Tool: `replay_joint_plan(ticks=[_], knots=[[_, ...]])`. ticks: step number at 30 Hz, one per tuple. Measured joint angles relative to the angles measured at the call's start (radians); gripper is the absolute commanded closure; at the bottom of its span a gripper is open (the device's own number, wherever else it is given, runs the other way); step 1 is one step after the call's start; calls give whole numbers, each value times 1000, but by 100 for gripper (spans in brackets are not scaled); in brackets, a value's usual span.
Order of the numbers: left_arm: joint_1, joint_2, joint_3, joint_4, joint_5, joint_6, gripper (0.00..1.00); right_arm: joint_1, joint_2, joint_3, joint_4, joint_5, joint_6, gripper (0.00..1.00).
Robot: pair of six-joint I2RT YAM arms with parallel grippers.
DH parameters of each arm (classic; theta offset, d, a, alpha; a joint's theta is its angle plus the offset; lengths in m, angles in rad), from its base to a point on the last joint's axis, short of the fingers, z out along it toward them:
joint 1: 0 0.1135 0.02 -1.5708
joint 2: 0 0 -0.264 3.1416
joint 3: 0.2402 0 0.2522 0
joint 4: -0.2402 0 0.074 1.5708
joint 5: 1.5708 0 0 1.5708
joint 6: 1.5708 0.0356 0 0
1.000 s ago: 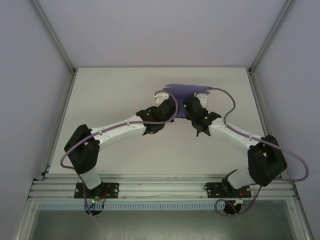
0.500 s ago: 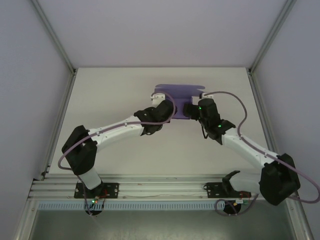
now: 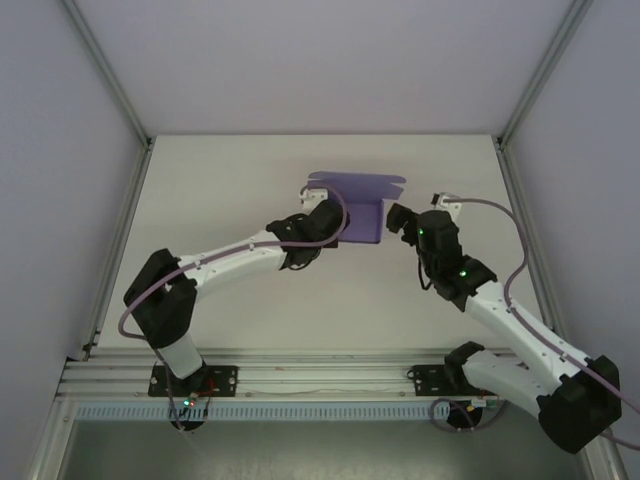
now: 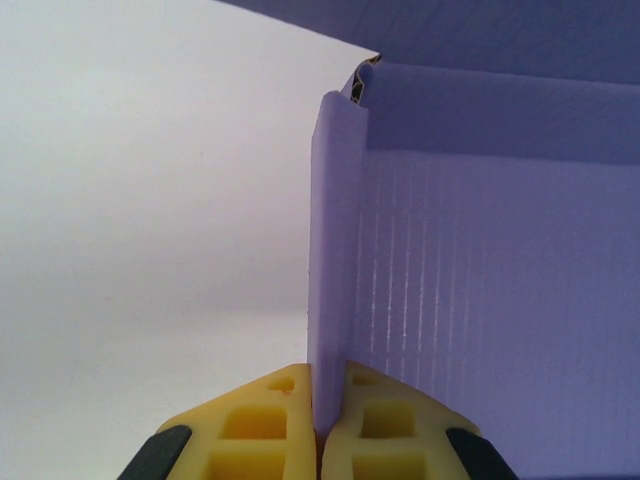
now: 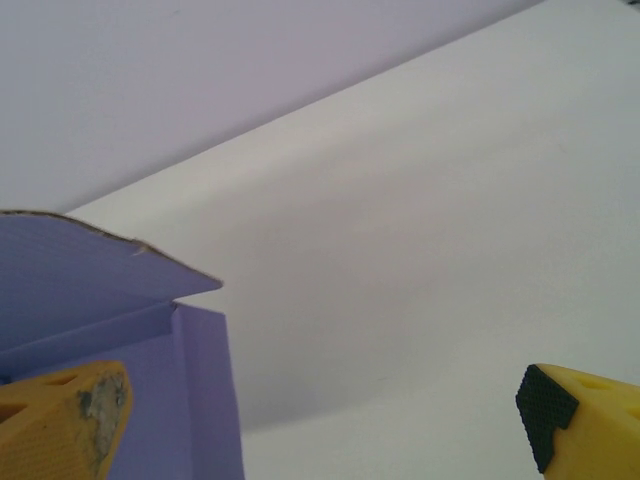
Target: Assemble paper box
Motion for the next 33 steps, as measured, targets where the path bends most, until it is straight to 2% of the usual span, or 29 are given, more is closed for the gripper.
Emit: replay_joint_plan(ticks=[11, 13, 16, 21, 24, 29, 33], knots=[[32, 172, -11, -100, 135, -30, 98, -7, 73, 0, -174, 68, 18, 0], [33, 187, -11, -116, 160, -38, 85, -7, 86, 0, -183, 67, 18, 0], [33, 185, -15, -132, 178, -41, 56, -7, 97, 0, -191, 66, 13, 0], [33, 124, -18, -170, 183, -37, 31, -7, 98, 0, -192, 51, -33, 0], [34, 52, -18, -185, 180, -13, 2, -7, 97, 2, -190, 20, -84, 0], [82, -36, -18, -184, 243, 93, 0, -10, 121, 48, -185, -105, -246, 0], [172, -55, -18, -177, 363, 319, 0, -39, 206, 189, -237, -273, -434, 2]])
